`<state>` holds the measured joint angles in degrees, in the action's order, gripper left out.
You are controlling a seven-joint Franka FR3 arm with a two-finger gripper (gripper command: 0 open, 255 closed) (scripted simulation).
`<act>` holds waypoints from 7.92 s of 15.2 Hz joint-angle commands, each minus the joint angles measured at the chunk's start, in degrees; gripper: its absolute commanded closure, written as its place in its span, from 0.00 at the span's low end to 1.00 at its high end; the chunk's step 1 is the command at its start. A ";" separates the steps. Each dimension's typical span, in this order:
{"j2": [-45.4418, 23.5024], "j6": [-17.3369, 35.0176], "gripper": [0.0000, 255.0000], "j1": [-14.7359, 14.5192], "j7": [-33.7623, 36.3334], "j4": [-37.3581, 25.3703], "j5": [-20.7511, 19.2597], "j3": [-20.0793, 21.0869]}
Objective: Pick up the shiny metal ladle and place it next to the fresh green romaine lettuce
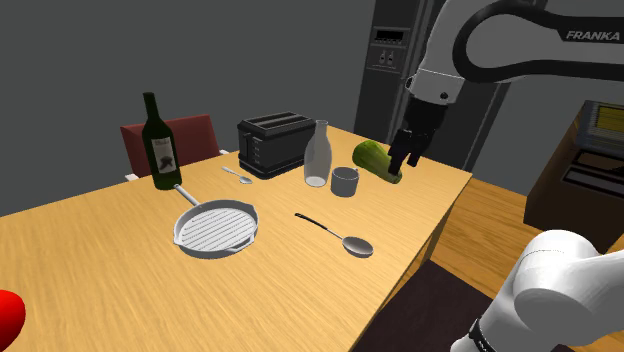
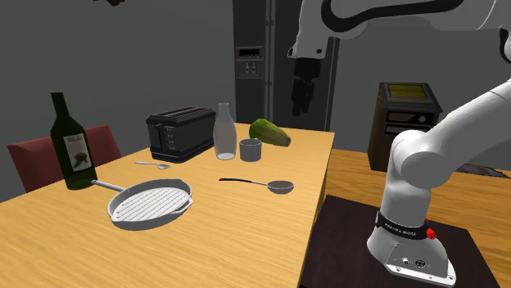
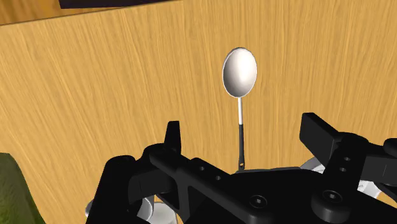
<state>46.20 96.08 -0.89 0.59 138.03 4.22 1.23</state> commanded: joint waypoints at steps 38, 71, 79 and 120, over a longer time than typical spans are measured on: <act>-39.19 37.05 1.00 -4.22 -2.46 3.45 5.33 4.06; -29.86 16.70 1.00 -3.79 -0.31 -7.65 4.04 3.47; -28.69 10.47 1.00 -3.70 0.31 -12.74 3.75 3.27; -45.87 -0.68 1.00 15.29 -49.77 -36.68 -1.39 -30.00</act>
<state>2.07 95.70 13.68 -47.31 103.10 2.23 -27.83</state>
